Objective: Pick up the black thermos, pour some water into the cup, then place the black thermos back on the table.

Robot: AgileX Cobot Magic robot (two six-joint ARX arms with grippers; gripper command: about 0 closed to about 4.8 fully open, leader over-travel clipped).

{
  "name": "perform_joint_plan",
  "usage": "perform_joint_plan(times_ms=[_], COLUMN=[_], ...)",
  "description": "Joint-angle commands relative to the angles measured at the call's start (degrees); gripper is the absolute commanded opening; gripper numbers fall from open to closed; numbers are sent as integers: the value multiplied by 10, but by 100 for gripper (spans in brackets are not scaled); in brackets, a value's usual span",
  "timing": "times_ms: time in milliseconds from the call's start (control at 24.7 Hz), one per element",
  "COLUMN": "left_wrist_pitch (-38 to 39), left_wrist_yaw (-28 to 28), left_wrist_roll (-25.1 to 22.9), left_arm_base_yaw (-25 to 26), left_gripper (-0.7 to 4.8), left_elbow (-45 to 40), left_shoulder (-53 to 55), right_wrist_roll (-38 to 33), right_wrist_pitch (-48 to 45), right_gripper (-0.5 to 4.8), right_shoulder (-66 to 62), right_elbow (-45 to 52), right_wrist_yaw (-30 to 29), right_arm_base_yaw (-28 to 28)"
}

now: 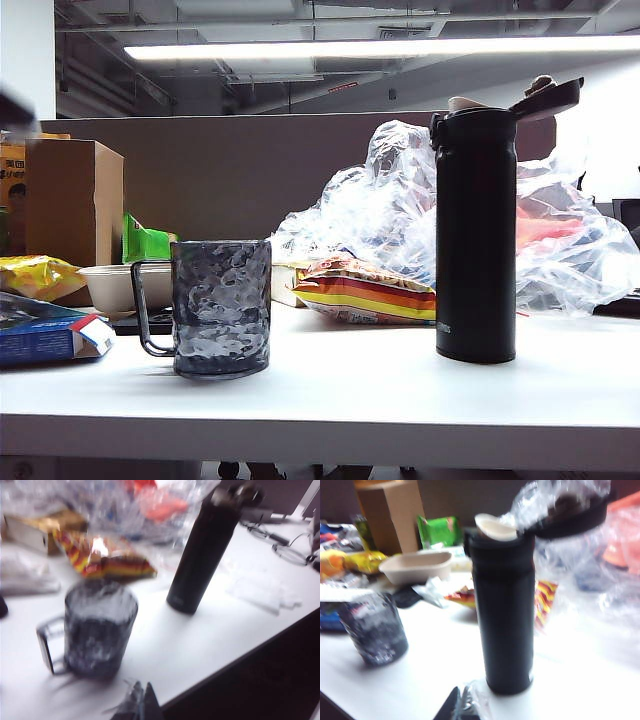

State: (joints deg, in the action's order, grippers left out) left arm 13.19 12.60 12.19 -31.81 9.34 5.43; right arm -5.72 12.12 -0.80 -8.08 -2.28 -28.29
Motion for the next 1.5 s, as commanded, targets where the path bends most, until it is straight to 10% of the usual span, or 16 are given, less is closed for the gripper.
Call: perform_joint_plan(times_ms=[41, 1175, 1500], left_wrist_pitch=[-58, -74, -73], left_wrist_yaw=[1, -36, 20], left_wrist_roll=[5, 16, 16], left_arm_base_yaw=[1, 4, 158], left_gripper=[-5, -5, -5], left_elbow=[-47, -88, -88], left_shoulder=[0, -14, -46], right_wrist_roll=[-5, -37, -37], right_wrist_pitch=[-8, -23, -30], right_gripper=[-3, 14, 14], right_shoulder=[0, 0, 7], right_elbow=[34, 78, 78], right_wrist_yaw=[8, 51, 49], right_arm_base_yaw=[-1, 0, 24])
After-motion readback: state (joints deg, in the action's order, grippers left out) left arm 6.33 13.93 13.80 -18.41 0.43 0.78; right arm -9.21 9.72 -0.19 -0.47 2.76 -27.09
